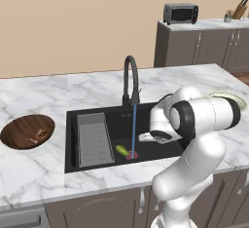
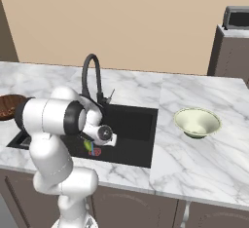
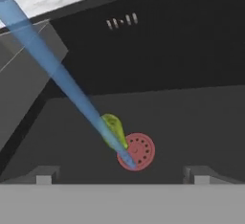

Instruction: Pick the mushrooms from the sink and place them in one bowl. Place the mango in the other bowl. Then turn off the sink faucet.

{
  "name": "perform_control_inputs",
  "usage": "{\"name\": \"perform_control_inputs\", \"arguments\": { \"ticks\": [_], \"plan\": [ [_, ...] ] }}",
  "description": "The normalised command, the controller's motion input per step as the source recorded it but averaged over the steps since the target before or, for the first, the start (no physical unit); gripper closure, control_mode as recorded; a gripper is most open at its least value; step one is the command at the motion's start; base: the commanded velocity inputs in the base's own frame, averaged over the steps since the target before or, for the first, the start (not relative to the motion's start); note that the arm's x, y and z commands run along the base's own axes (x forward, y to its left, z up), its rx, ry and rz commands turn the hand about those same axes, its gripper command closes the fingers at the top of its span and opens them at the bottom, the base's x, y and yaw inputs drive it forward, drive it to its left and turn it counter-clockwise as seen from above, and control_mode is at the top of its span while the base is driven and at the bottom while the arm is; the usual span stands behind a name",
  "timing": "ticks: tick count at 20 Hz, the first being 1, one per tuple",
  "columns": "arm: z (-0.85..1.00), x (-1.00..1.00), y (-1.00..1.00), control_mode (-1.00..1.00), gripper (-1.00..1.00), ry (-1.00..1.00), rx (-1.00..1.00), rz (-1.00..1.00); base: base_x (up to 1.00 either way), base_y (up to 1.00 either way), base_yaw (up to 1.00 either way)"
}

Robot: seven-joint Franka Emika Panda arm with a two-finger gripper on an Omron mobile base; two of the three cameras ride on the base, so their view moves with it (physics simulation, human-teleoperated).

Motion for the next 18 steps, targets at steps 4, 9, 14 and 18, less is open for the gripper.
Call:
{"name": "perform_control_inputs", "arguments": {
  "ticks": [4,9,14,18],
  "plan": [
    [-0.14,0.0,0.0,-1.0,-1.0,-0.09,-0.11,0.05,0.0,0.0,0.0],
    [0.0,0.01,0.0,-1.0,-1.0,-0.02,-0.07,0.09,0.0,0.0,0.0],
    [0.0,0.12,0.02,-1.0,-1.0,0.03,-0.09,0.1,0.0,0.0,0.0],
    [0.1,0.15,0.03,-1.0,-1.0,0.16,-0.09,0.06,0.0,0.0,0.0]
  ]
}}
